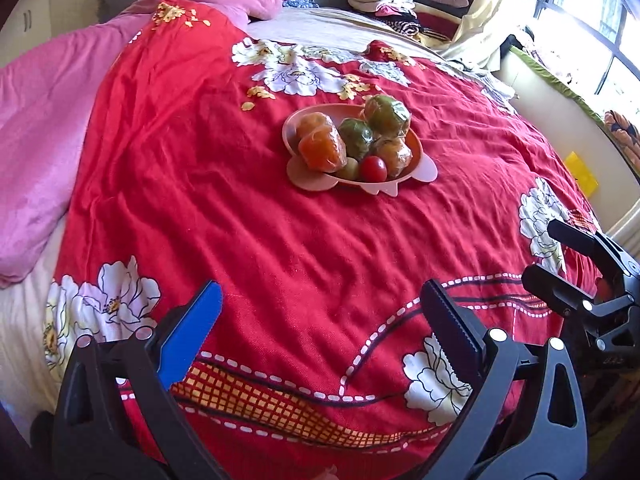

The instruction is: Organize fruits

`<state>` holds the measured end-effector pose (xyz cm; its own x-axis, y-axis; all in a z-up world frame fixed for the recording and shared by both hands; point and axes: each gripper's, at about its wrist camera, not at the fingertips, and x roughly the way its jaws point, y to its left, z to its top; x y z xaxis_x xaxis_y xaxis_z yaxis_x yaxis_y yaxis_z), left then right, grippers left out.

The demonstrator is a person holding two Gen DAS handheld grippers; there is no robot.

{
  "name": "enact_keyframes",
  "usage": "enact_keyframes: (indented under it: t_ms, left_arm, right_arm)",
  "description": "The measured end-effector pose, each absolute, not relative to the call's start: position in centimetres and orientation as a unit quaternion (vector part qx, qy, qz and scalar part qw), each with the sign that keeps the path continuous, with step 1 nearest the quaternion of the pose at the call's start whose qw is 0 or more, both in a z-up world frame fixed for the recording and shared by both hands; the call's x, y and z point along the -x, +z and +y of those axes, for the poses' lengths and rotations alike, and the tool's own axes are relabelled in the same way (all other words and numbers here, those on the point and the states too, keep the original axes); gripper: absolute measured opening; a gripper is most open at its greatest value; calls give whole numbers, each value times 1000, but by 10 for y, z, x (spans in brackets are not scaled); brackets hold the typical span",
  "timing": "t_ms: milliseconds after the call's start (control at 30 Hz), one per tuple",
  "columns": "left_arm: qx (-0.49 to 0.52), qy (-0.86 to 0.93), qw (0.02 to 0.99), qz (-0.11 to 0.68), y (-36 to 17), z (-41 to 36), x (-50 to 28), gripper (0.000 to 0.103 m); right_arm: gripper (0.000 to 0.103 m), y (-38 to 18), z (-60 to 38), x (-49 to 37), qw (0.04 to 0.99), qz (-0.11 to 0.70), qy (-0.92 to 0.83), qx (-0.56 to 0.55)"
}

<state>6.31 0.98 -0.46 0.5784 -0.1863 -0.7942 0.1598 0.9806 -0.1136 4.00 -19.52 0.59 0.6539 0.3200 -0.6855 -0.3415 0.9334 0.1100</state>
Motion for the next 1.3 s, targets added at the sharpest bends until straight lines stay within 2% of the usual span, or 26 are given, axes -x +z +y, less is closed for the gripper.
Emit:
enact_keyframes:
  t_ms: [1300]
  left_arm:
    - [3,-88,888,451,-6,5,-59,93]
  right_arm:
    - [98,7,-196,-39,910,374,178,14]
